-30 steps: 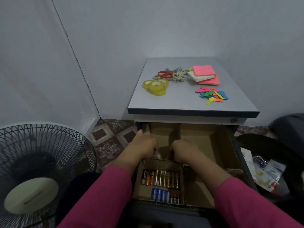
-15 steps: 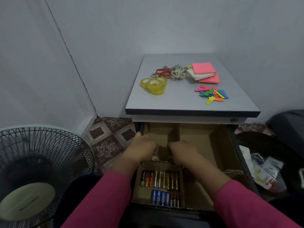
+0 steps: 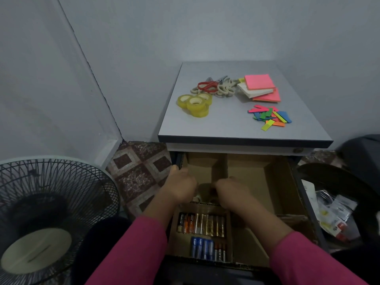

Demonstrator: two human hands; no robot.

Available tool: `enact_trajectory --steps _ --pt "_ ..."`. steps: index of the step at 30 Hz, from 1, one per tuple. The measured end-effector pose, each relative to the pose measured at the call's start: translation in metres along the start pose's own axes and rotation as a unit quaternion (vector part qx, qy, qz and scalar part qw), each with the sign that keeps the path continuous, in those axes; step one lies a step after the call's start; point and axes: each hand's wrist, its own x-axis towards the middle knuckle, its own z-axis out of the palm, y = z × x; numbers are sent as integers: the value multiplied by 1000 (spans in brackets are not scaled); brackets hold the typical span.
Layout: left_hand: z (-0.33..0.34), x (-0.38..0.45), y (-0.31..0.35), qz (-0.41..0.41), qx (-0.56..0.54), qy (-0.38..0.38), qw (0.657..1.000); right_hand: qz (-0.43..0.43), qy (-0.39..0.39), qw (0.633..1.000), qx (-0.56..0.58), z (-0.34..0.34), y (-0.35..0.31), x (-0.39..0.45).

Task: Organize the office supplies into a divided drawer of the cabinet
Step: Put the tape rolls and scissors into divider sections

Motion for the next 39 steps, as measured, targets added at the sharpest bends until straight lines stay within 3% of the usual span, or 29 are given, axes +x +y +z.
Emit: enact_trajectory --steps 8,14,17,19,21,24,28,32,39 --pt "3 -5 0 17 -65 33 997 -14 17 1000 7 4 1 -4" --pt "13 -15 -6 28 -196 194 961 -54 185 977 -89 8 1 -26" --pt "-1 -20 -8 59 -247 346 903 -91 285 953 -51 8 4 -30" --pt "-21 -20 -9 58 -281 462 839 -137 385 912 -8 2 6 -27" --pt "-46 -16 -12 34 -302 518 800 -176 459 870 34 -16 4 -20" --pt "-82 1 -23 -64 -408 471 779 -163 488 849 118 -58 -4 -3" --pt "-105 34 -43 -123 -445 376 804 -92 365 889 262 -105 -7 37" --pt "-107 50 -47 -134 -445 346 815 -71 285 912 287 -126 -5 67" --pt "-101 51 -50 -140 -416 386 811 -65 356 904 226 -117 -9 80"
